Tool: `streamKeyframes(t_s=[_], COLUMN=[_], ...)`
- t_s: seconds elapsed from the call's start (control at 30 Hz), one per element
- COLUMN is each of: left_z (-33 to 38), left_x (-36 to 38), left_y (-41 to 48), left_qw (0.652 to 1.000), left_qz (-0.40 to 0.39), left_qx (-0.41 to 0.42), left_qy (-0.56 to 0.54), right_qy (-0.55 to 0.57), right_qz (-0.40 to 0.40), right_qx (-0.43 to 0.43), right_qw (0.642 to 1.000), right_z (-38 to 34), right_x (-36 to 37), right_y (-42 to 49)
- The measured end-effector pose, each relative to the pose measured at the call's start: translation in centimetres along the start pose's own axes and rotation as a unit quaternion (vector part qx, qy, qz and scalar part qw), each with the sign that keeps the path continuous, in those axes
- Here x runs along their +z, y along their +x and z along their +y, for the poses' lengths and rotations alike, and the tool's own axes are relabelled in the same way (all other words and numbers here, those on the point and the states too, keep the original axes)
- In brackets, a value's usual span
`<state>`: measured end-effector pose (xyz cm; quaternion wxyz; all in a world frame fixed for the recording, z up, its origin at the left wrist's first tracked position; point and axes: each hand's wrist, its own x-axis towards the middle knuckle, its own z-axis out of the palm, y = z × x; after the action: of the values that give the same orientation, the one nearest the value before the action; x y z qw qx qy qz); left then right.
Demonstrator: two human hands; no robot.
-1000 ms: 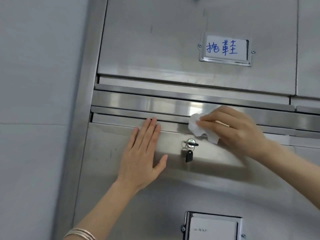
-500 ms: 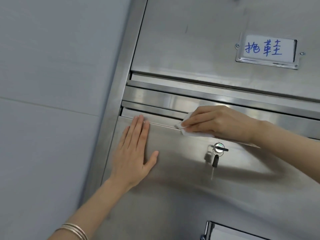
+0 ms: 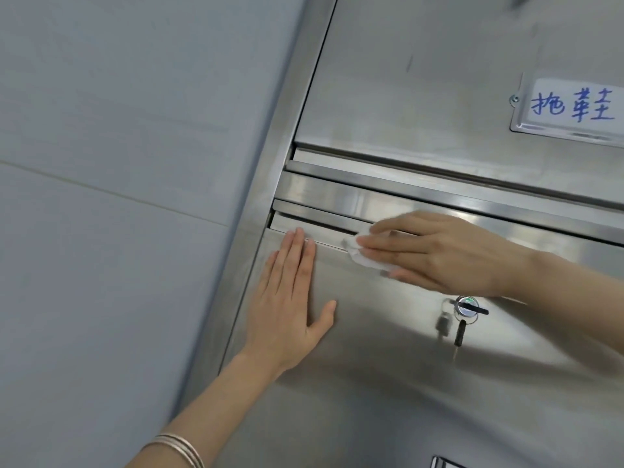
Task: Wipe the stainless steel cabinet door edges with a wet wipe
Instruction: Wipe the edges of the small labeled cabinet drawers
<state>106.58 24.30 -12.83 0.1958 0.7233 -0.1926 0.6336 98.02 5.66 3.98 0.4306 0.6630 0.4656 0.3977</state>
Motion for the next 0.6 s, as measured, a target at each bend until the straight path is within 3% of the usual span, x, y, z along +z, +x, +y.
streamKeyframes(t_s=[0.1,0.2,0.37,0.5,0.6], left_z=[-0.1,-0.7,-3.0,-3.4,-3.6], left_x=[0.2,-0.1,-1.3,-1.3,-1.4], left_y=[0.0,0.0,0.3,-1.2,-2.8], left_qw=[1.0,0.999,0.995,0.993,0.994], left_qz=[0.004,0.003,-0.035,-0.039,-0.041], left_qx=[0.002,0.015,0.085,0.095,0.081], left_qy=[-0.015,-0.029,0.027,0.049,0.056], right_qy=[-0.002,-0.035,0.008,0.005,0.006], right_qz=[-0.022,0.028,0.05,0.059,0.072], right_qx=[0.06,0.151,0.349,0.381,0.343], right_qw=[0.998,0.987,0.936,0.923,0.936], right_z=[-2.0,-5.2,-9.9,-10.3,-9.9], right_x=[-0.4,0.3,1.6,2.2,2.4], right_y=[0.6,1.3,2.0,3.5,6.6])
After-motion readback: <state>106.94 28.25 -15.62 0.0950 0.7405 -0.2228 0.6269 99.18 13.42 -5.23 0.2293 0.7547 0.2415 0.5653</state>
